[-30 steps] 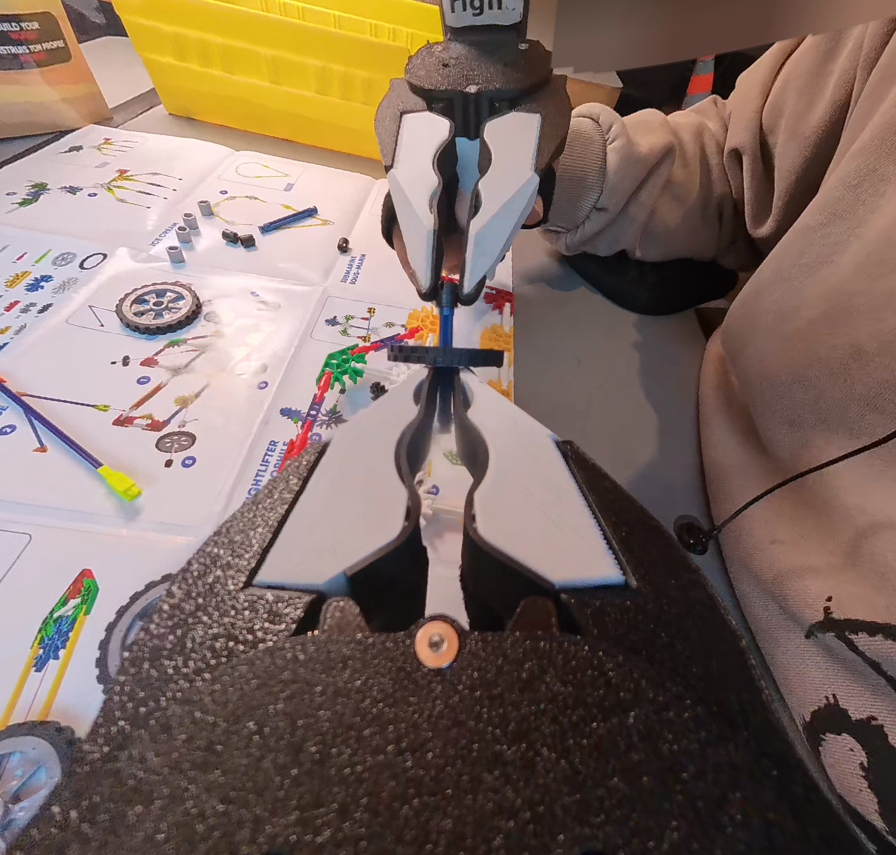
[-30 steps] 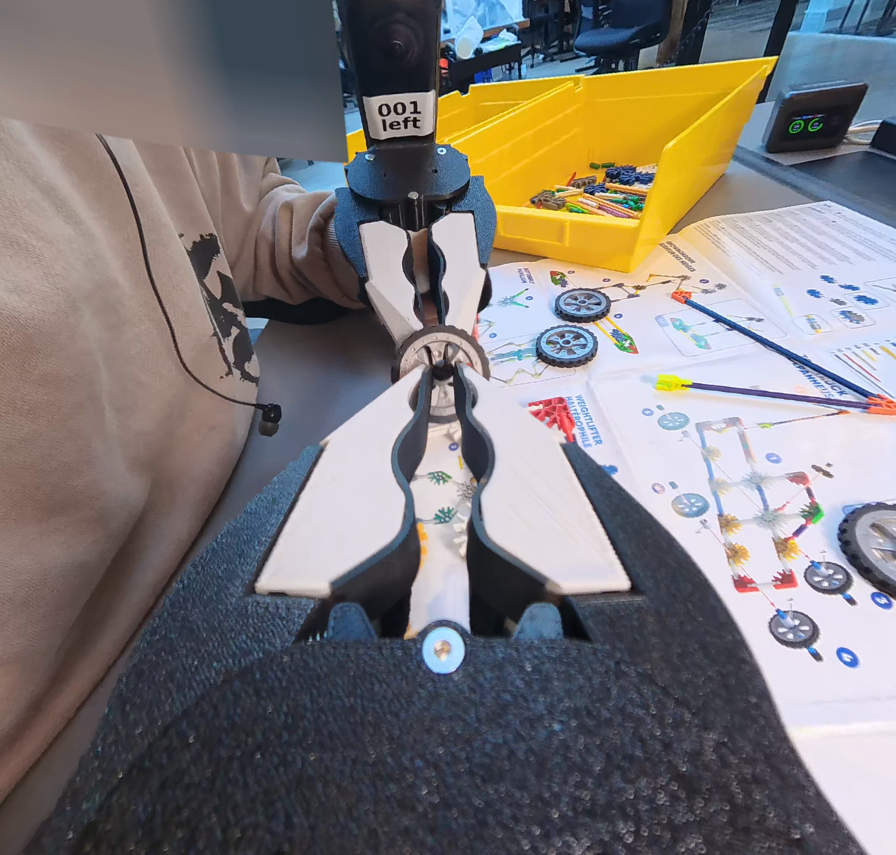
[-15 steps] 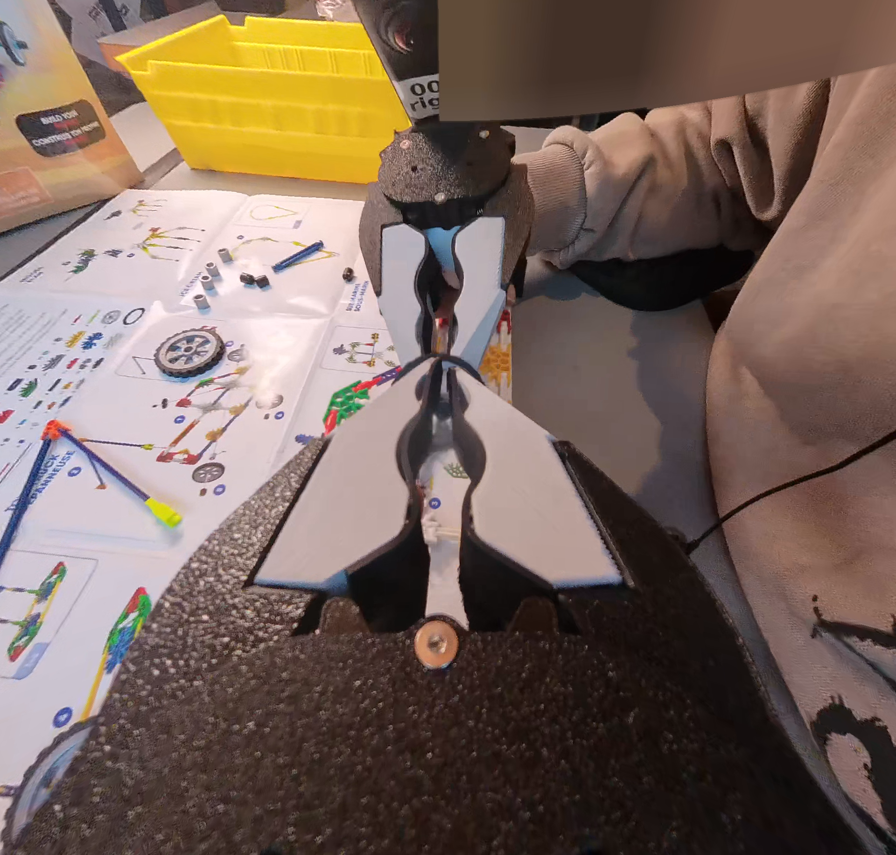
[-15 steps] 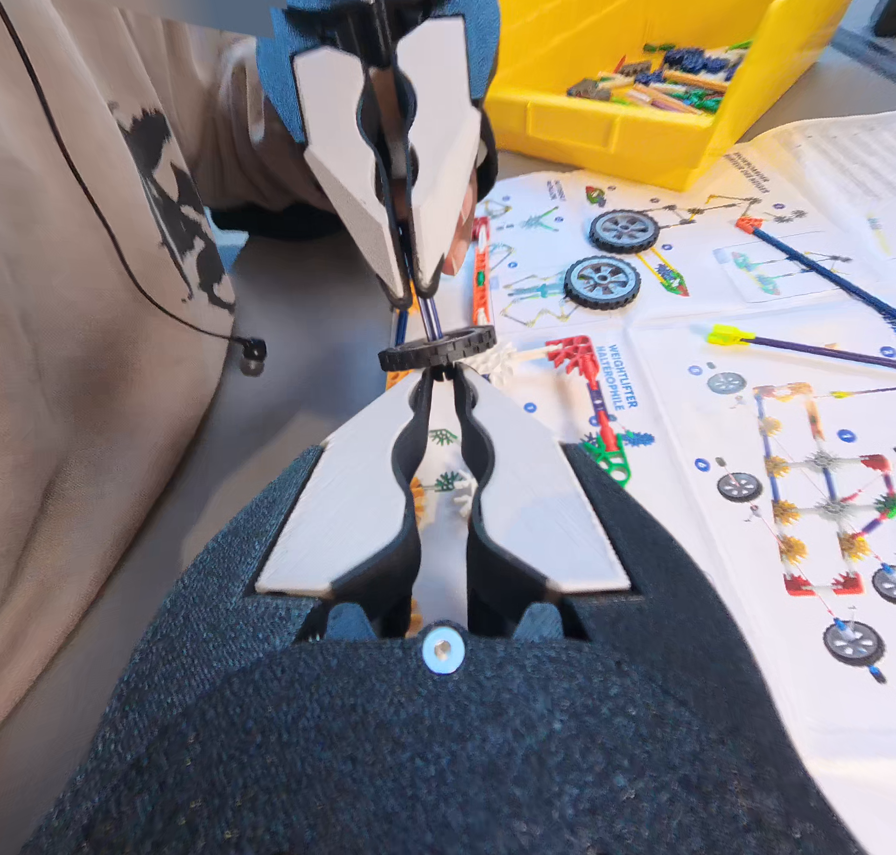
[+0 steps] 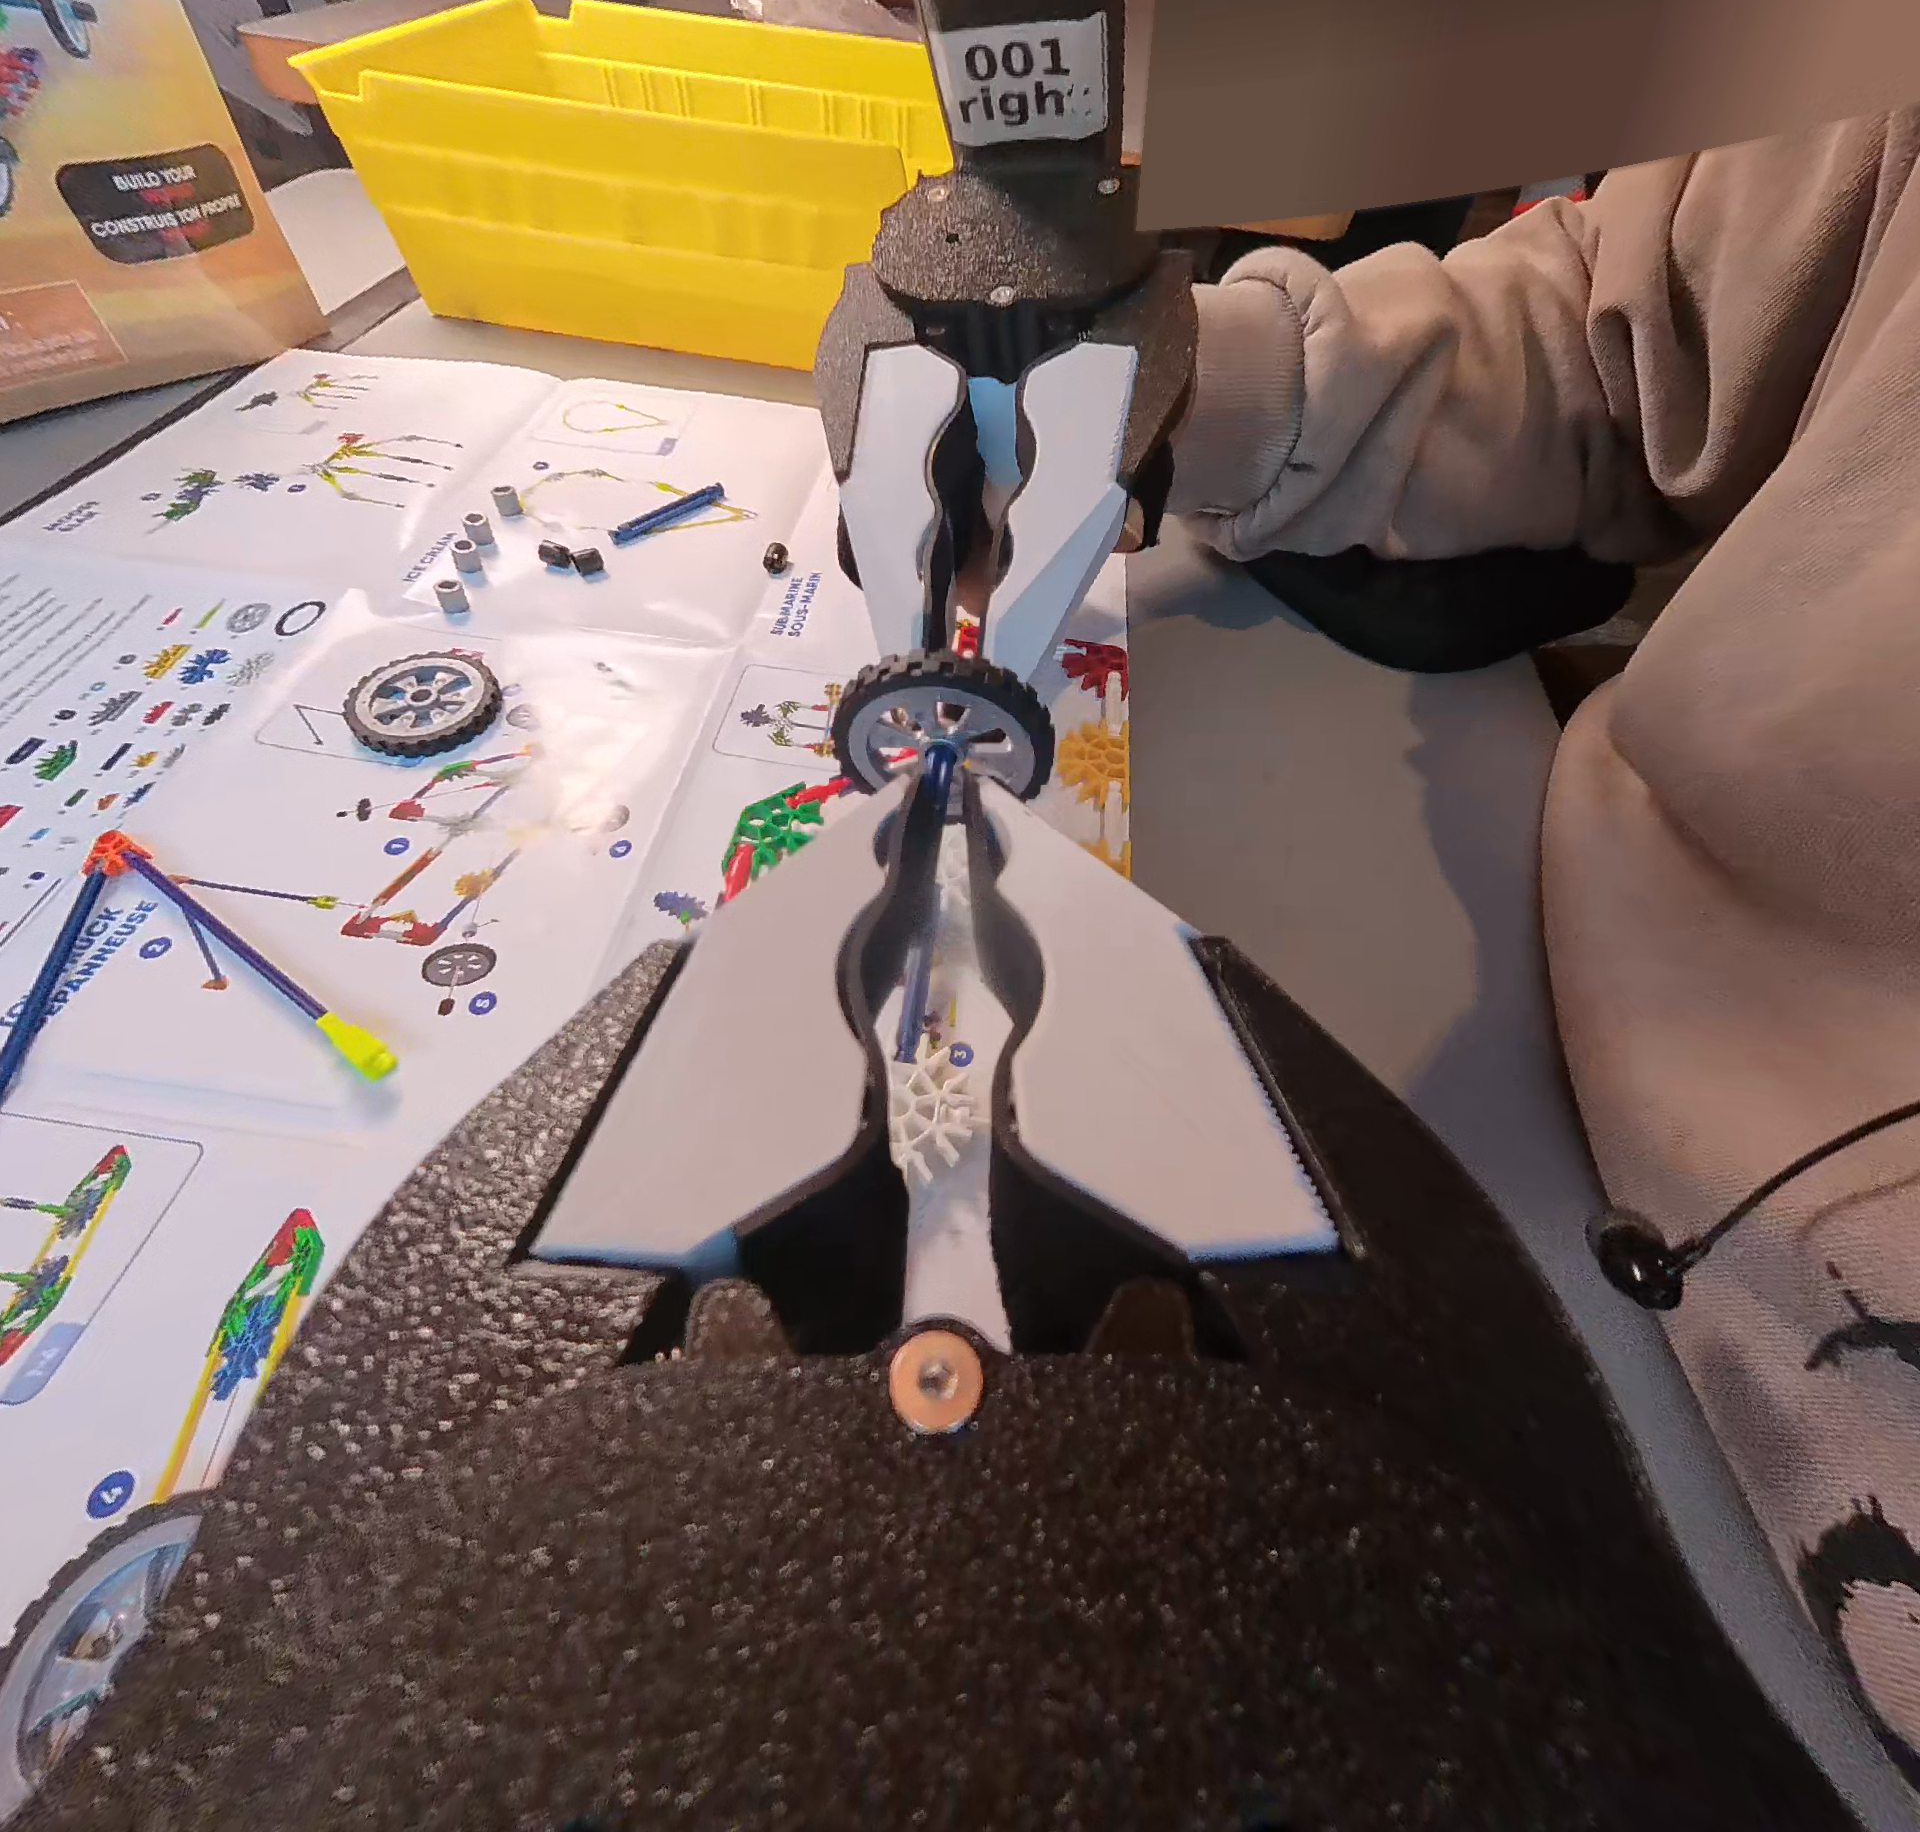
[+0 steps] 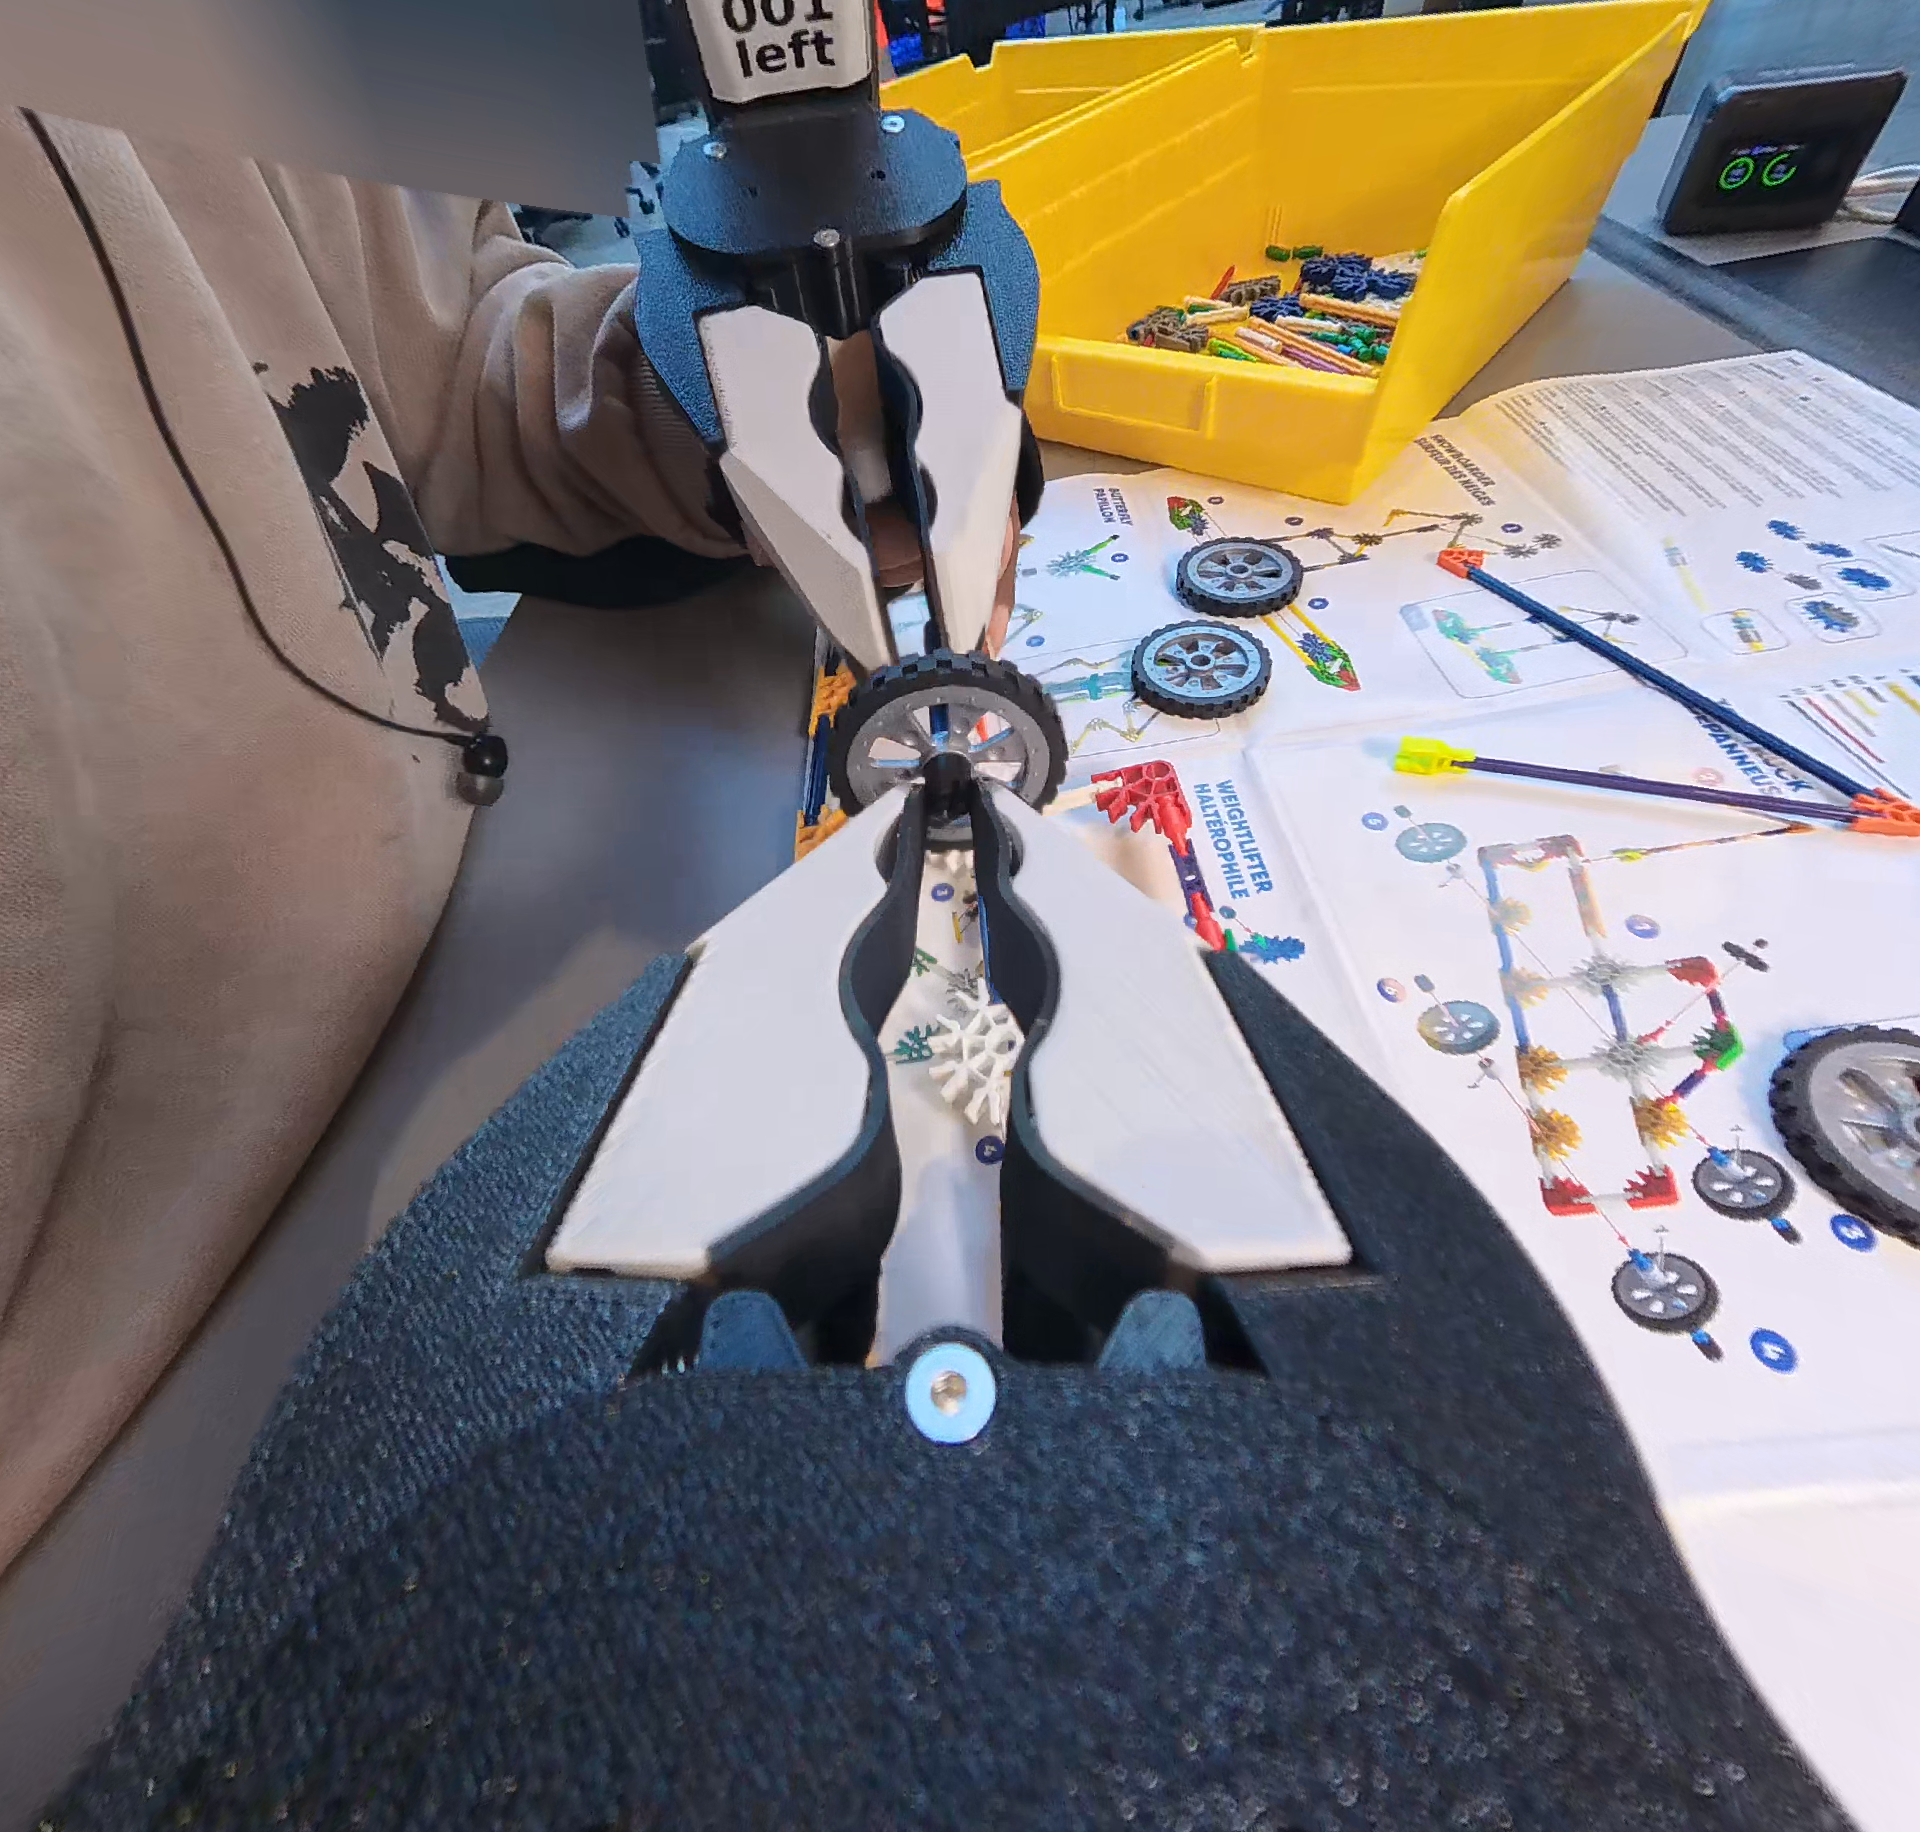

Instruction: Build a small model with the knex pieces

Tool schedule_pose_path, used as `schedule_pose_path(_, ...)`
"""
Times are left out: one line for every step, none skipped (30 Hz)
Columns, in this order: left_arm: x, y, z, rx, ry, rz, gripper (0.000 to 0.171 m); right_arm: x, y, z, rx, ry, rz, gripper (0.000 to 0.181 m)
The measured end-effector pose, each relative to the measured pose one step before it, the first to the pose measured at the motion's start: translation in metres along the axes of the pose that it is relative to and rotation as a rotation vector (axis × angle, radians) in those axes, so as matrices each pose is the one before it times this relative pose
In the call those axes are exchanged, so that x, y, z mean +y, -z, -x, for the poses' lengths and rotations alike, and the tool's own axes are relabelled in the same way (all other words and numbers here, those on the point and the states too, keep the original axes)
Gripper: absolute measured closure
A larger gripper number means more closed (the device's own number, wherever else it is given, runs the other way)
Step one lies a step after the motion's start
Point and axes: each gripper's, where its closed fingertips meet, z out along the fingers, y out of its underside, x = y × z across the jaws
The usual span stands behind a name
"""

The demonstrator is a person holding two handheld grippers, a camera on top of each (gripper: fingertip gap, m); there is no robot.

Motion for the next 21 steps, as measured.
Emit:
schedule_pose_path(0.00274, -0.00073, 0.00063, -0.0046, -0.0078, 0.01397, 0.17, 0.001, -0.0005, 0.00074, -0.0008, 0.0058, 0.0059, 0.174)
schedule_pose_path(0.00308, -0.00092, 0.00015, -0.0025, -0.0106, 0.01572, 0.171, 0.00027, -0.00042, 0.00083, -0.0039, 0.0007, 0.0013, 0.174)
schedule_pose_path(0.00279, -0.00098, -0.00116, 0.0061, -0.0063, 0.01465, 0.171, -0.0003, -0.00015, 0.00096, -0.0059, -0.002, -0.0021, 0.174)
schedule_pose_path(0.00162, -0.00084, -0.00134, 0.0083, -0.0008, 0.00791, 0.171, -0.00094, 0.00013, 0.00076, -0.0055, -0.0029, -0.0063, 0.175)
schedule_pose_path(0.0007, -0.0006, -0.00053, 0.0035, 0.0019, 0.00176, 0.171, -0.00075, 0.00026, -0.00005, -0.0014, -0.0035, -0.0055, 0.175)
schedule_pose_path(0.00071, -0.00036, 0.0, 0.0018, 0.0019, 0.00113, 0.171, -0.00019, 0.00047, -0.00071, 0.0019, -0.0009, -0.0022, 0.175)
schedule_pose_path(0.00069, -0.00025, -0.00063, 0.0071, 0.0023, 0.0016, 0.169, -0.00007, 0.00056, -0.00076, 0.0019, -0.0012, -0.0022, 0.175)
schedule_pose_path(0.00075, -0.00036, -0.00034, 0.0061, 0.0058, 0.00185, 0.164, 0.00017, 0.00057, -0.00051, -0.0008, -0.0042, -0.0015, 0.175)
schedule_pose_path(0.00149, -0.00074, -0.0001, 0.0049, 0.0056, 0.0062, 0.158, -0.00061, 0.00048, -0.00013, -0.0029, -0.0042, -0.0062, 0.175)
schedule_pose_path(0.00255, -0.00132, -0.00016, 0.0038, 0.0041, 0.01113, 0.156, -0.00096, 0.00029, 0.00046, -0.0065, -0.0073, -0.0083, 0.175)
schedule_pose_path(0.00306, -0.00168, -0.00011, 0.0018, 0.0021, 0.01313, 0.155, -0.00083, 0.00009, 0.00049, -0.0041, -0.0036, -0.0057, 0.175)
schedule_pose_path(0.00199, -0.00145, -0.00004, 0.0, 0.0, 0.00734, 0.154, -0.00077, -0.00005, 0.00052, -0.0029, -0.0012, -0.0054, 0.175)
schedule_pose_path(0.00118, -0.00121, -0.00047, 0.0021, 0.0021, 0.00389, 0.155, -0.00086, 0.00007, 0.00058, -0.004, -0.0022, -0.0053, 0.175)
schedule_pose_path(0.00056, -0.00081, -0.00042, 0.0034, 0.0043, 0.00188, 0.156, -0.00166, 0.00027, 0.00076, -0.0047, -0.0028, -0.0106, 0.175)
schedule_pose_path(0.00021, -0.00048, -0.00019, 0.0011, 0.0042, -0.00091, 0.159, -0.00182, 0.00025, 0.00076, -0.0057, -0.0056, -0.0104, 0.174)
schedule_pose_path(-0.00049, -0.00032, 0.0, 0.0001, 0.0032, -0.00403, 0.164, -0.0015, -0.00003, 0.00075, -0.0044, -0.0026, -0.0086, 0.175)
schedule_pose_path(-0.00063, 0.00012, -0.00067, 0.0043, 0.0029, -0.00527, 0.169, -0.00164, -0.00009, 0.00085, -0.0049, -0.0026, -0.0113, 0.175)
schedule_pose_path(-0.00084, 0.0003, -0.00045, 0.004, 0.0033, -0.00465, 0.169, -0.00107, -0.0002, 0.00076, -0.0048, -0.0056, -0.0069, 0.175)
schedule_pose_path(-0.00063, 0.00031, -0.00006, 0.0022, 0.0018, -0.00268, 0.169, -0.00054, 0.00007, 0.00006, 0.0, -0.0004, -0.0037, 0.175)
schedule_pose_path(-0.00028, 0.00029, -0.00008, 0.0021, -0.0002, -0.00057, 0.169, -0.00013, 0.00003, 0.00003, 0.0003, 0.0011, -0.0005, 0.174)
schedule_pose_path(-0.00041, 0.00028, -0.00039, 0.0019, -0.0019, -0.00114, 0.17, -0.00042, -0.00004, 0.00038, -0.0015, -0.0001, -0.0019, 0.174)
